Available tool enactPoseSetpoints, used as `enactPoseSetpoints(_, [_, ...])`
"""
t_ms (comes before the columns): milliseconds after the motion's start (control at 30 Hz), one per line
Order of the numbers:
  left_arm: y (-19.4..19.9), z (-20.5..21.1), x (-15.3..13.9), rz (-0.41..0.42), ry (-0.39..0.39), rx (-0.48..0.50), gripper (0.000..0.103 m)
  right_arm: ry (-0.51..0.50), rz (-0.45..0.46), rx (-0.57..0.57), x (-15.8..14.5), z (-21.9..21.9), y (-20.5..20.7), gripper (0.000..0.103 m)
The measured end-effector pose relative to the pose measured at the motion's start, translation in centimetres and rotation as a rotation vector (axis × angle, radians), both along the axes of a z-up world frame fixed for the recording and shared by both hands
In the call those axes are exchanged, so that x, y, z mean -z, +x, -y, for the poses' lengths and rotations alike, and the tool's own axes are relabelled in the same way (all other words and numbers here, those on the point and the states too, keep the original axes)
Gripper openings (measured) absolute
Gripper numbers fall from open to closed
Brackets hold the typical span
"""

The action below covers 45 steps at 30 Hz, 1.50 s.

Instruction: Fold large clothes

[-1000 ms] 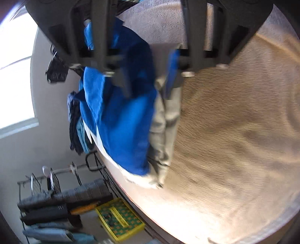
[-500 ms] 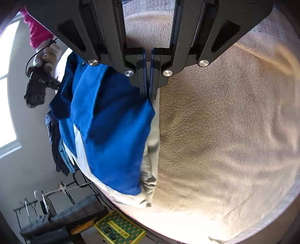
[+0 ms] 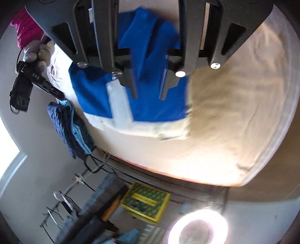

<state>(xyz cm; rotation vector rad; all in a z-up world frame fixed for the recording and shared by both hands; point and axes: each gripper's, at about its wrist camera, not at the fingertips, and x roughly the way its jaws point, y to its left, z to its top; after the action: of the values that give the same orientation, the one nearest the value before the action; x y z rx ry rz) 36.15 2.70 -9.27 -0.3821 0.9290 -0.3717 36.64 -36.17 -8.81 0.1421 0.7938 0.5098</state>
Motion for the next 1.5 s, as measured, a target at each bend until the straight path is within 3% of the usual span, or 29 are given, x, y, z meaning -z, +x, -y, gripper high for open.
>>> enactPoseSetpoints(100, [2.8, 2.5, 0.5, 0.002, 0.048, 0.039, 0.022, -0.037, -0.006, -0.036, 0.6, -2.8, 2.2, 0.011])
enactPoseSetpoints(233, [6.7, 4.1, 2.7, -0.036, 0.015, 0.041, 0.022, -0.068, -0.054, -0.022, 2.3, -4.7, 6.2, 0.011])
enactPoseSetpoints(333, [8.6, 4.7, 5.0, -0.065, 0.066, 0.04, 0.022, -0.07, -0.107, -0.001, 3.5, -5.0, 8.6, 0.011])
enactPoseSetpoints(467, [9.3, 4.8, 8.9, -0.115, 0.069, 0.074, 0.019, -0.089, -0.184, -0.009, 6.1, -5.3, 10.1, 0.011])
enactPoseSetpoints(600, [9.2, 4.6, 8.8, -0.101, 0.074, 0.089, 0.019, -0.043, -0.217, -0.004, 7.2, -4.3, 10.7, 0.007])
enactPoseSetpoints(700, [8.3, 4.1, 7.1, -0.091, 0.121, 0.078, 0.019, -0.055, -0.215, 0.015, 5.9, -4.0, 10.2, 0.008])
enactPoseSetpoints(767, [7.1, 3.7, 5.6, -0.058, 0.12, 0.081, 0.019, -0.05, -0.2, 0.007, 4.5, -3.5, 9.0, 0.014])
enactPoseSetpoints(933, [2.5, 3.0, 1.8, 0.02, 0.104, 0.121, 0.019, 0.041, -0.125, -0.146, 0.8, -1.4, 3.5, 0.014])
enactPoseSetpoints(1033, [0.0, 3.0, 1.6, 0.01, 0.055, 0.143, 0.019, 0.081, -0.104, -0.252, -0.4, -1.4, -0.3, 0.014])
enactPoseSetpoints(1133, [-1.9, 3.3, 2.6, -0.025, 0.036, 0.167, 0.019, 0.084, -0.13, -0.371, 0.0, -2.7, -3.5, 0.014])
enactPoseSetpoints(1233, [-2.7, 3.6, 4.1, -0.053, 0.058, 0.16, 0.019, -0.007, -0.15, -0.428, 1.9, -4.9, -5.0, 0.014])
enactPoseSetpoints(1367, [-2.3, 3.5, 5.5, -0.095, 0.059, 0.134, 0.019, -0.061, -0.163, -0.404, 4.1, -6.8, -3.7, 0.014])
enactPoseSetpoints(1500, [-2.2, 3.4, 5.9, -0.085, 0.071, 0.123, 0.019, -0.086, -0.109, -0.278, 4.7, -7.1, -0.2, 0.014])
